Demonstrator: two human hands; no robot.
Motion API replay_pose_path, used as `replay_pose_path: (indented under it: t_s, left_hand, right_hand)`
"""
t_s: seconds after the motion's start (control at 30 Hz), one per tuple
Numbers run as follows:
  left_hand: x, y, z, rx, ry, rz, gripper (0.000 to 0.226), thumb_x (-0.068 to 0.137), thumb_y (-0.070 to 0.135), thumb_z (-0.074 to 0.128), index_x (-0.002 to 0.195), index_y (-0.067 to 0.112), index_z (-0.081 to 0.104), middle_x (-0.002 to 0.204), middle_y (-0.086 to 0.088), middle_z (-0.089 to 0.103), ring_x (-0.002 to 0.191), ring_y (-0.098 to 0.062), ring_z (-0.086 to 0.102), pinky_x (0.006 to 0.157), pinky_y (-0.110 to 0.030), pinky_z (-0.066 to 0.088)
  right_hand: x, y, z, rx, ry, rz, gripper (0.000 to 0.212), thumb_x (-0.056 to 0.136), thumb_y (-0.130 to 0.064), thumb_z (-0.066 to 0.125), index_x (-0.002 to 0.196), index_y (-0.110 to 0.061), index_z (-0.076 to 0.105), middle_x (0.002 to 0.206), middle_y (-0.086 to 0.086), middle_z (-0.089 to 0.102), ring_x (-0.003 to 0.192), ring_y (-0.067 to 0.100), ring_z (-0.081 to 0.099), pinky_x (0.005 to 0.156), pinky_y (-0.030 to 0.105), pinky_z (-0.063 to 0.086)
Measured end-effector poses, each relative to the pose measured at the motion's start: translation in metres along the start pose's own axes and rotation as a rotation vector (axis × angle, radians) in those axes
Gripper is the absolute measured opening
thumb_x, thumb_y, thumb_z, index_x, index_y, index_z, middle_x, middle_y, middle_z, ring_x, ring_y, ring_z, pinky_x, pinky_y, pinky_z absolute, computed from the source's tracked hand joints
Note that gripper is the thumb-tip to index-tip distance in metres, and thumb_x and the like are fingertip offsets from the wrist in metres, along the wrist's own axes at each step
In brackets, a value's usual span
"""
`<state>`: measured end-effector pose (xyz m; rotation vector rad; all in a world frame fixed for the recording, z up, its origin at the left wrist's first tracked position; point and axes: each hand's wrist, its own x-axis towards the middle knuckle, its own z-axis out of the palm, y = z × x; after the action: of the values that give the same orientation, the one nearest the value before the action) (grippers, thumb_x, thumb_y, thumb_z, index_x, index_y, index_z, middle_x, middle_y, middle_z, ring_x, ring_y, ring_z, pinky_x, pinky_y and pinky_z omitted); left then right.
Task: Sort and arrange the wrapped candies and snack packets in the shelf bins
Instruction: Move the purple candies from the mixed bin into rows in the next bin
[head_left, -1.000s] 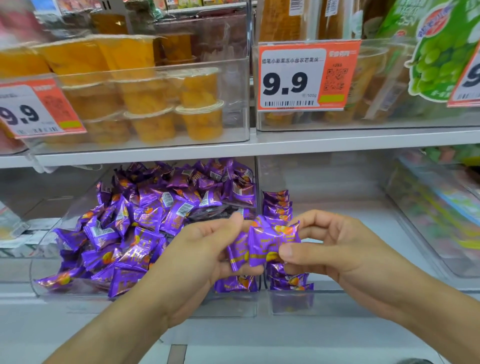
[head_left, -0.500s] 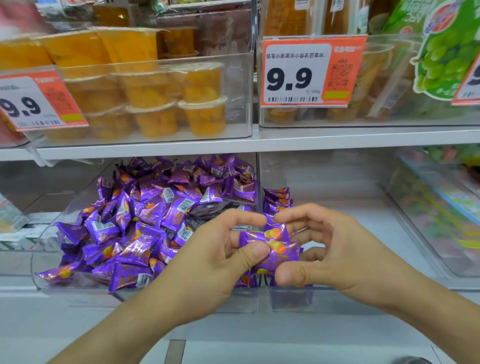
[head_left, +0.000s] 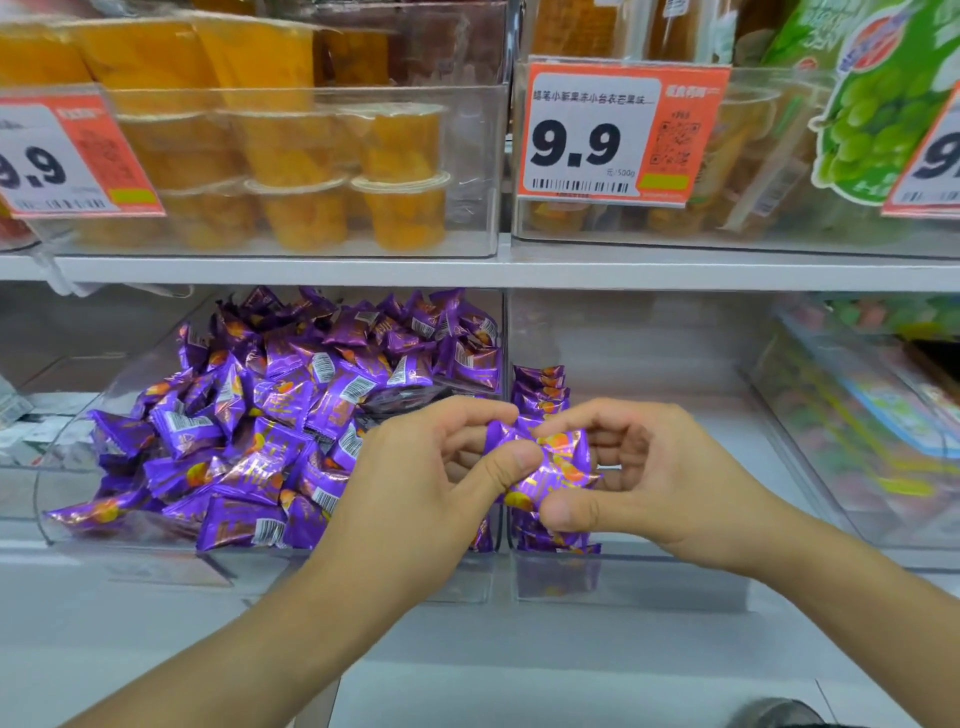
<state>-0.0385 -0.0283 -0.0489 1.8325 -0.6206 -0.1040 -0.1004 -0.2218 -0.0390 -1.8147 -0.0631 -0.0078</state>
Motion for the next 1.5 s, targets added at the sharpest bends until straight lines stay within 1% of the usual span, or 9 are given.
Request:
replay_pose_path:
  t_s: [0.2, 0.37, 0.47, 0.6, 0.67, 0.83, 1.1, 1.37, 1.5]
  left_hand:
    - [-0.001, -0.001, 0.002, -0.003, -0.061, 0.039, 0.042, 0.079, 0.049, 0.066, 0.118, 0.032, 0.066, 0.097, 0.017, 0.075, 0.089, -0.010, 0.072, 0.083, -0.033, 0.059]
    - [0.000, -0.003, -0.001, 0.029, -0.006, 0.098, 0.048, 0.075, 0.058, 0.066, 0.115, 0.032, 0.065, 0.098, 0.019, 0.070, 0.090, -0.002, 0.068, 0.078, -0.018, 0.054]
    - [0.006, -0.011, -0.008, 0.180, 0.014, 0.087, 0.054, 0.074, 0.058, 0.074, 0.119, 0.031, 0.061, 0.098, 0.021, 0.065, 0.095, 0.001, 0.062, 0.079, -0.015, 0.051]
    - [0.011, -0.028, -0.003, 0.252, -0.079, 0.037, 0.054, 0.076, 0.046, 0.079, 0.122, 0.026, 0.059, 0.102, 0.017, 0.064, 0.095, -0.001, 0.061, 0.082, -0.024, 0.054]
    - [0.011, -0.035, 0.002, 0.224, -0.107, 0.009, 0.050, 0.077, 0.042, 0.078, 0.121, 0.024, 0.061, 0.102, 0.014, 0.065, 0.091, -0.003, 0.064, 0.081, -0.030, 0.056]
    - [0.011, -0.042, 0.008, 0.168, -0.103, -0.019, 0.047, 0.077, 0.034, 0.080, 0.120, 0.024, 0.061, 0.102, 0.013, 0.065, 0.089, -0.002, 0.065, 0.079, -0.028, 0.058]
    - [0.012, -0.043, 0.006, 0.163, -0.115, -0.020, 0.043, 0.077, 0.038, 0.077, 0.116, 0.032, 0.059, 0.101, 0.017, 0.063, 0.086, -0.003, 0.065, 0.076, -0.025, 0.058]
    - [0.012, -0.043, 0.006, 0.147, -0.098, -0.025, 0.043, 0.077, 0.040, 0.078, 0.115, 0.035, 0.058, 0.101, 0.017, 0.062, 0.083, -0.003, 0.066, 0.074, -0.022, 0.057]
    - [0.012, -0.043, 0.006, 0.144, -0.095, -0.027, 0.044, 0.078, 0.041, 0.078, 0.117, 0.034, 0.059, 0.102, 0.016, 0.062, 0.084, -0.004, 0.066, 0.074, -0.024, 0.057]
  right_hand:
    - [0.001, 0.005, -0.007, 0.026, 0.065, -0.025, 0.046, 0.053, -0.012, 0.089, 0.097, -0.009, 0.072, 0.091, 0.012, 0.076, 0.080, 0.025, 0.071, 0.077, 0.037, 0.061]
    - [0.003, 0.011, -0.015, -0.010, 0.049, -0.078, 0.043, 0.056, -0.013, 0.093, 0.094, -0.011, 0.072, 0.083, 0.008, 0.074, 0.070, 0.018, 0.069, 0.067, 0.031, 0.059]
    - [0.015, 0.018, -0.041, -0.204, 0.194, -0.118, 0.043, 0.058, -0.021, 0.093, 0.094, -0.014, 0.072, 0.082, 0.009, 0.074, 0.067, 0.015, 0.065, 0.067, 0.033, 0.056]
    - [0.057, 0.055, -0.097, -0.671, 0.378, -0.047, 0.044, 0.059, -0.038, 0.090, 0.096, -0.024, 0.071, 0.084, -0.006, 0.073, 0.067, 0.003, 0.062, 0.067, 0.019, 0.050]
    - [0.080, 0.081, -0.114, -0.750, 0.405, -0.002, 0.044, 0.062, -0.031, 0.090, 0.100, -0.021, 0.070, 0.088, -0.002, 0.071, 0.071, 0.010, 0.062, 0.071, 0.026, 0.051]
    - [0.118, 0.123, -0.116, -0.743, 0.380, 0.157, 0.054, 0.064, -0.029, 0.092, 0.109, -0.018, 0.065, 0.098, -0.001, 0.064, 0.086, 0.018, 0.063, 0.077, 0.023, 0.045]
    - [0.124, 0.140, -0.109, -0.789, 0.323, 0.159, 0.047, 0.074, -0.033, 0.085, 0.116, -0.019, 0.067, 0.110, 0.004, 0.063, 0.093, 0.021, 0.063, 0.079, 0.022, 0.044]
    - [0.128, 0.133, -0.098, -0.608, 0.470, 0.231, 0.060, 0.065, -0.018, 0.092, 0.115, -0.011, 0.059, 0.102, 0.009, 0.064, 0.081, 0.022, 0.064, 0.070, 0.026, 0.050]
    - [0.128, 0.135, -0.099, -0.628, 0.509, 0.318, 0.057, 0.063, -0.032, 0.093, 0.106, -0.013, 0.061, 0.087, 0.003, 0.068, 0.080, 0.018, 0.066, 0.066, 0.023, 0.048]
